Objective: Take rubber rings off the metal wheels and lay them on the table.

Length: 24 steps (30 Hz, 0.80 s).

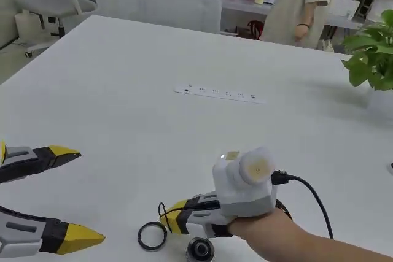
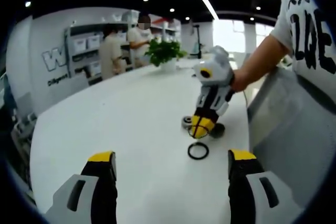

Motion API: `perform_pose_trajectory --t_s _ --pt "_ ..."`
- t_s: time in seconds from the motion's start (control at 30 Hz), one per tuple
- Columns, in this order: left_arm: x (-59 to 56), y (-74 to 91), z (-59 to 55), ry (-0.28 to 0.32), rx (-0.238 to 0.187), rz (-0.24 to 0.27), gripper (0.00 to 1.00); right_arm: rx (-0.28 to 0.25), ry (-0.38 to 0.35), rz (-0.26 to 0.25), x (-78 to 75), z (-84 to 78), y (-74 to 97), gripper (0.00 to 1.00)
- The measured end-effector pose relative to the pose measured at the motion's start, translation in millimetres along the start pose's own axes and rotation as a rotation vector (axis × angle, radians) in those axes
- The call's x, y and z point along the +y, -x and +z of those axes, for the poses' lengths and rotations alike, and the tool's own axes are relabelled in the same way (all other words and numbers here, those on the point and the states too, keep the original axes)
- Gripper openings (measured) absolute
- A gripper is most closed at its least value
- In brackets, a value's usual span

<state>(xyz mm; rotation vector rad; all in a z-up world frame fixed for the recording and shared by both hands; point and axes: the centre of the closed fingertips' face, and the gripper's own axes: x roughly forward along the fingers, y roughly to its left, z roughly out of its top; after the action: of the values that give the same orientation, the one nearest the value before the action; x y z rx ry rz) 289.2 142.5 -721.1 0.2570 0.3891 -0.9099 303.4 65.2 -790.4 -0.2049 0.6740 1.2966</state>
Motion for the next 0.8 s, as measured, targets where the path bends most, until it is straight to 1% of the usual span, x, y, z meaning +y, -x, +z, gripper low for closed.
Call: perform_pose_trajectory --t_s 0.07,0.27,0.43,0.5,0.63,0.73,0.8 --pt "0.1 0.2 -0.9 0.001 0.001 0.001 0.89 0.009 0.013 -0.008 -0.7 -1.1 -1.2 0.0" --pt "1.0 0.4 -2.8 0.005 0.004 0.004 0.89 0.012 0.011 -0.02 -3.1 -0.8 -1.6 0.02" --pt "0.3 -0.1 -2.9 0.005 0.005 0.003 0.89 -0.002 0.004 -0.022 -4.1 2.5 -0.5 0.05" --pt "0.2 -0.1 -2.3 0.004 0.004 0.003 0.89 -0.009 0.003 -0.022 -4.1 3.8 0.4 0.08" --pt "-0.2 0.3 -0.3 0.004 0.001 0.002 0.89 -0.041 -0.006 -0.014 -2.7 10.3 5.3 0.11" --pt "-1.5 0.4 1.7 0.001 -0.002 -0.002 0.89 -0.085 -0.009 -0.005 -0.6 21.5 13.3 0.15" --pt "-1.8 0.1 3.7 0.0 -0.005 -0.004 0.89 -0.101 -0.012 -0.003 -0.5 25.2 16.4 0.18"
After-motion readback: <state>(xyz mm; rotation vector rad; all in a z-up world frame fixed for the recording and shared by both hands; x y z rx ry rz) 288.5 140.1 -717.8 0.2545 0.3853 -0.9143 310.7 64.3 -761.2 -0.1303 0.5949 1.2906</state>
